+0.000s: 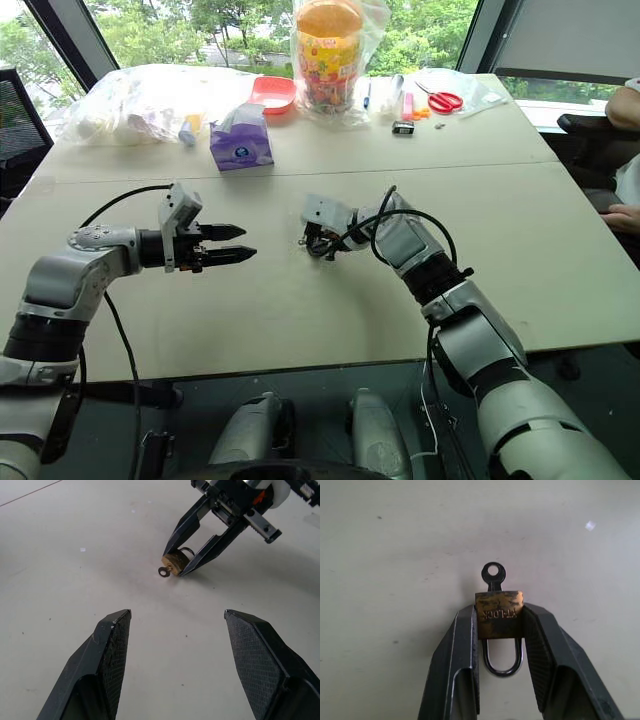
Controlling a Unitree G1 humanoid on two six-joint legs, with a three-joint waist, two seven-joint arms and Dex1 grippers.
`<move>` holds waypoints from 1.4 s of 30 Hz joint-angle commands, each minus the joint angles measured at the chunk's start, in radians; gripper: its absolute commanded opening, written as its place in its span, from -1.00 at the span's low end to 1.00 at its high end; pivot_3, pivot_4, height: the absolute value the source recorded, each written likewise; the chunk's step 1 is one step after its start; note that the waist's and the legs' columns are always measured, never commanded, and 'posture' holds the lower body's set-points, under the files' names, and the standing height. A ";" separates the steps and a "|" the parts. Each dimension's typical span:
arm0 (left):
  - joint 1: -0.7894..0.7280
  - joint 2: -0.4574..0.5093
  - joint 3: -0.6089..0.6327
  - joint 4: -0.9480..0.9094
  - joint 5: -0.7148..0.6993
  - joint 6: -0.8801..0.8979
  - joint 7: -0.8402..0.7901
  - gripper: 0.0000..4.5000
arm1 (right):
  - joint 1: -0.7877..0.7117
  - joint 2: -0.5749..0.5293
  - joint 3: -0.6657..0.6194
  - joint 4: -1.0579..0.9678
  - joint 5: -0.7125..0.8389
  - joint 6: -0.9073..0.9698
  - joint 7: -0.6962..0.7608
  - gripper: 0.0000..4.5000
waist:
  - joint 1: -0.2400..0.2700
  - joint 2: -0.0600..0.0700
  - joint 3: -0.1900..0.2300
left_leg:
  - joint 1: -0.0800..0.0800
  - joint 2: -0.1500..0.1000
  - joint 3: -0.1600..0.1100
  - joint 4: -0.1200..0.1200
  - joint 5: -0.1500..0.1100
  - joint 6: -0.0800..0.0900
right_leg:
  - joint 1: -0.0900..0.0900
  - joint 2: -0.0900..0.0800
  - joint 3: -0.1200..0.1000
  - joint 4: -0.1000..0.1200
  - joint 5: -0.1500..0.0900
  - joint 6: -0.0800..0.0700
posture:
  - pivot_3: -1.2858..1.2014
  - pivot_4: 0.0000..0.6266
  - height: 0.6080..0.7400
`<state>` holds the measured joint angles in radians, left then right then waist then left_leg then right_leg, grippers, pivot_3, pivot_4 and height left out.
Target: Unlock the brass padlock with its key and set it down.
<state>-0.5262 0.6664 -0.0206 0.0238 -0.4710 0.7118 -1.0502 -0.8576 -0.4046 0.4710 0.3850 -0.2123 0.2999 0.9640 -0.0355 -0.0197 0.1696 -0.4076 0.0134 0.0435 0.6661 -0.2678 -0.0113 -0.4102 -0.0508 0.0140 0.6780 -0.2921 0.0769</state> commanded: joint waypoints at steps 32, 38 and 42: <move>-0.289 -0.168 0.053 0.322 -0.066 -0.020 -0.109 -0.16 | 0.119 -0.060 -0.133 -0.524 -0.027 -0.056 -0.150 -0.69 | -0.001 0.000 0.001 | -0.015 0.001 0.002 0.002 0.001 0.002 | -0.014 0.005 0.000 0.000 0.001 0.002 | 0.03 -0.52 1.00; -0.294 -0.181 0.055 0.322 -0.070 -0.016 -0.103 -0.39 | 0.119 -0.061 -0.125 -0.535 -0.030 -0.055 -0.144 -0.69 | 0.000 0.000 0.001 | -0.015 0.001 0.002 0.002 0.001 0.002 | -0.014 0.005 0.000 0.000 0.001 0.002 | 0.03 -0.52 1.00; -0.291 -0.185 0.044 0.317 -0.064 -0.019 -0.108 -0.99 | 0.123 -0.058 -0.121 -0.540 -0.032 -0.054 -0.144 -0.69 | 0.000 0.000 0.001 | -0.015 0.001 0.002 0.002 0.001 0.002 | -0.014 0.005 0.000 0.001 0.001 0.002 | 0.03 -0.52 1.00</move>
<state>-0.7932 0.4777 0.0166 0.3549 -0.5341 0.7089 -1.1547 -0.7290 -0.4615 0.3543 -0.1082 -0.2453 0.2568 0.8220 -0.0355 -0.0201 0.1703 -0.4225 0.0141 0.0454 0.6681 -0.2666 -0.0093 -0.4240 -0.0457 0.0139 0.6789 -0.2912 0.0788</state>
